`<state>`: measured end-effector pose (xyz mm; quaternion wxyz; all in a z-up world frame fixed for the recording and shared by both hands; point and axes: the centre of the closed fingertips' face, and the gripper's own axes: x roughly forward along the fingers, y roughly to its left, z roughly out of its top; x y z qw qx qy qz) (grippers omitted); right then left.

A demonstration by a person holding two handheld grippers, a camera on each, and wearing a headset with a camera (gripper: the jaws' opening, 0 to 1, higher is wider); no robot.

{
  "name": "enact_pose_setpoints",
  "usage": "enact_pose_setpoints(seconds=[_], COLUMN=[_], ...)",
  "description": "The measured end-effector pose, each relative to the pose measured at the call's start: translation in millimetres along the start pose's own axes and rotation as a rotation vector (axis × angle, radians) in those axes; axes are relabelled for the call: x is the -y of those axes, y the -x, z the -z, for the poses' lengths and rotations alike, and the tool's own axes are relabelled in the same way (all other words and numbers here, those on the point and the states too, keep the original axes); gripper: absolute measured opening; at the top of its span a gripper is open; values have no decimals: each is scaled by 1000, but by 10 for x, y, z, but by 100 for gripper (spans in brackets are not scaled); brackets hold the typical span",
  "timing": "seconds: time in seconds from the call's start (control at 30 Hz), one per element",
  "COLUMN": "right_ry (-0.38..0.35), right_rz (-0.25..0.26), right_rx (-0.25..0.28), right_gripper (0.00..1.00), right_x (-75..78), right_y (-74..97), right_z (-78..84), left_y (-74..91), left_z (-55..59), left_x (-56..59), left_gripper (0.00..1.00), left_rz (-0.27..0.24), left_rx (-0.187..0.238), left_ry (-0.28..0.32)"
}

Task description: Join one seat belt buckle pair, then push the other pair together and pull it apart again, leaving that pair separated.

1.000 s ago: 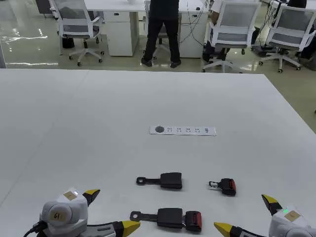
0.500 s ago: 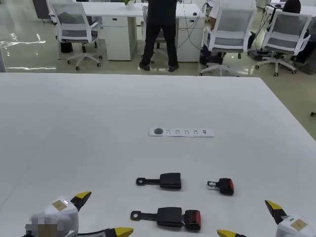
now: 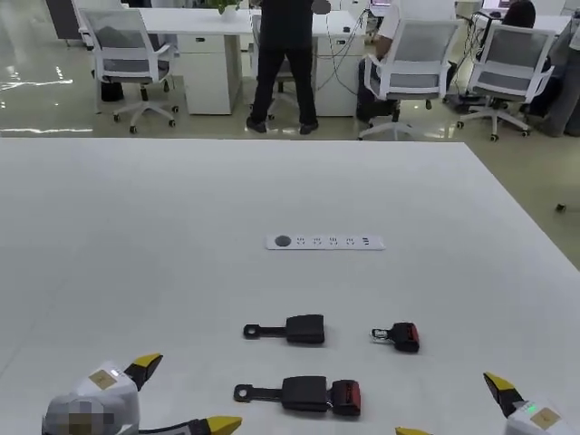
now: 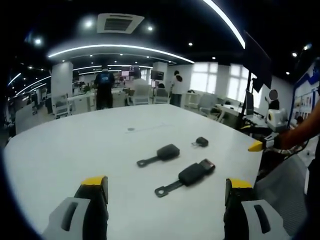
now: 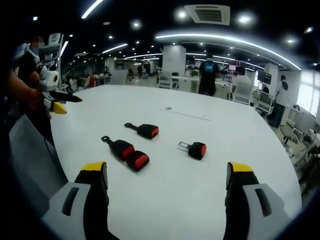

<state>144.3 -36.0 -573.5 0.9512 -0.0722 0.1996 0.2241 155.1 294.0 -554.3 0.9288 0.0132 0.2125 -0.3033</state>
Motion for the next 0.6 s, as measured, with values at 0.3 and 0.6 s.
enact_pose_setpoints(seconds=[0.3, 0.6], right_ry=[-9, -7], right_rz=[16, 12], right_rx=[-7, -10], right_gripper=[100, 100], right_x=[27, 8], right_y=[52, 52], right_z=[37, 33], left_y=[-4, -19], left_z=[-1, 32], left_x=[32, 68], left_gripper=[100, 100], left_rz=[5, 9], left_rx=[1, -2], left_ry=[-3, 0])
